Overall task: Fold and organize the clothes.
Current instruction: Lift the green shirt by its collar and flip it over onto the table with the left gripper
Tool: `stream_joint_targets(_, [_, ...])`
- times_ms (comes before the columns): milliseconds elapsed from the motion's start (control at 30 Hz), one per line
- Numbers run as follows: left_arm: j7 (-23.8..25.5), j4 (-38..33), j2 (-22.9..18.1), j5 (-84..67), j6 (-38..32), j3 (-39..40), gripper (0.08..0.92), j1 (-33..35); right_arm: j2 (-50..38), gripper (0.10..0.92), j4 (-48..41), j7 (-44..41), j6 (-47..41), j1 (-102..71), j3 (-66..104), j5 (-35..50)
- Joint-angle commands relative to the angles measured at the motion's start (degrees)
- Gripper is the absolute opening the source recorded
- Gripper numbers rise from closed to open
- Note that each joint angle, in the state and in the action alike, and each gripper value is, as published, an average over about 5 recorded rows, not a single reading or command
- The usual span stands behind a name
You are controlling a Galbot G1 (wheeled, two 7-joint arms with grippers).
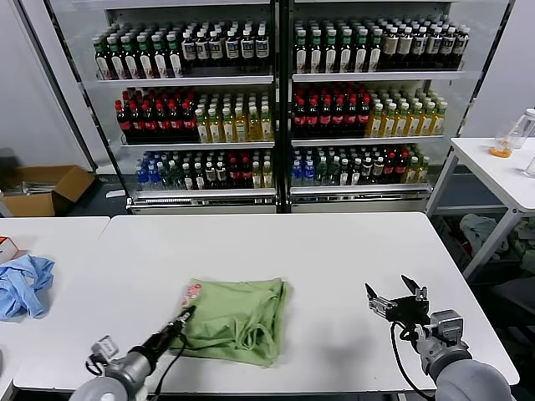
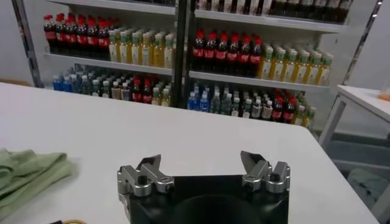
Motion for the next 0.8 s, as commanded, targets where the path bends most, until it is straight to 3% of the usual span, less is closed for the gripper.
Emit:
stream_joint_targets(33, [-0.97,-2.80,4.81,-13.81,-0.08,-22.84,0.110,2.28,0.03,0.823,-0.45,-0.01,0.12,1.23,-1.11,0.09])
stream_joint_targets(233, [-1.78,-7.51,14.16,-12.25,-0.07,-37.49,0.110,5.12,0.31,0.823,-1.05,-0.08,0.29,2.95,-2.73,0.25])
stream_joint_targets(367, [-0.68,-12.80,17.97,-4.18,-0.09,-36.15,0.110,5.77,0.32,0.823,-1.07,-0.21,0.44,3.12,-3.10,0.29])
stream_joint_targets(467, [1.00,-16.52,17.59,6.98,-0.16,-26.18,0.110,5.31,0.13,0.823,-0.84,-0.31,0.55,2.82,-2.94,0.29])
stream_joint_targets(567, [1.88,-17.94,15.61,21.26,-0.27,-11.10,0.110,3.38,-0.23,0.823,-0.44,-0.38,0.63,2.44,-2.50,0.35])
stream_joint_targets(700, [1.23,-17.06,11.46,37.51,-0.33,9.42,0.110,-0.87,-0.65,0.823,0.25,-0.40,0.68,1.84,-1.55,0.41])
stream_joint_targets(800, [0.08,-14.20,7.46,43.95,-0.31,20.42,0.110,-4.44,-0.64,0.823,0.62,-0.39,0.70,1.31,-0.67,0.43])
